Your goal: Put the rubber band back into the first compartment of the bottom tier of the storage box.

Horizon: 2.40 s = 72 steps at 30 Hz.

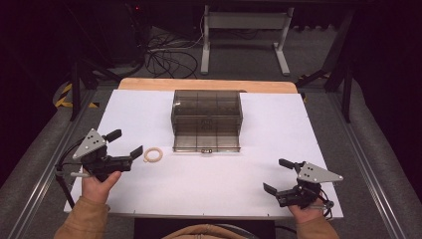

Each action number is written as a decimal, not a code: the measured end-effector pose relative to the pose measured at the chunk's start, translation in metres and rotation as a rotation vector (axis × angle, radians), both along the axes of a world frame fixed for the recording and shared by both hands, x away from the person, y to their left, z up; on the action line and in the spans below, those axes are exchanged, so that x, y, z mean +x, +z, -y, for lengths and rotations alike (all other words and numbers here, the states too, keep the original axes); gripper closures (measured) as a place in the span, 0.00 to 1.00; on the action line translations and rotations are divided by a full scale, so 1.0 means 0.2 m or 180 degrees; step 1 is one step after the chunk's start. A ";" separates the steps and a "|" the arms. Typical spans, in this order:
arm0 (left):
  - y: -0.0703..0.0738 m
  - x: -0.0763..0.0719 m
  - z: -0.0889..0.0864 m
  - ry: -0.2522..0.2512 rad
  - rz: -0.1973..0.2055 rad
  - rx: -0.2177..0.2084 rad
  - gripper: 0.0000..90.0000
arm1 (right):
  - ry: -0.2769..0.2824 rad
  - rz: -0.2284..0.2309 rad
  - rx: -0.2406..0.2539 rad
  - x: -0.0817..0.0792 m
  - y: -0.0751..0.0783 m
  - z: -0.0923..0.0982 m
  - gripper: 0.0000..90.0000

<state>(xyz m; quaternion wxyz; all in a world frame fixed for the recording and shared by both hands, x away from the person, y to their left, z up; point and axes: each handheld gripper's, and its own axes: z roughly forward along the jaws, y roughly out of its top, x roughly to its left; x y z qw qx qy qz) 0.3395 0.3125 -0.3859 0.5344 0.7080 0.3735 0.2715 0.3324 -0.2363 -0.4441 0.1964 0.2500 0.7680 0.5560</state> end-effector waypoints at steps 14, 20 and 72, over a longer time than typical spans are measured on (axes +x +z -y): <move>0.02 0.09 0.03 -0.0029 -0.0047 0.0040 0.08 | 0.0026 -0.0022 0.0002 0.00 0.00 0.00 0.02; 0.02 0.14 0.04 0.0049 -0.0140 0.0033 0.09 | 0.0030 -0.0023 0.0003 0.00 0.00 0.00 0.02; -0.15 0.42 0.07 0.0266 -0.1231 0.0618 0.27 | 0.0107 -0.0051 0.0016 0.01 -0.01 -0.01 0.03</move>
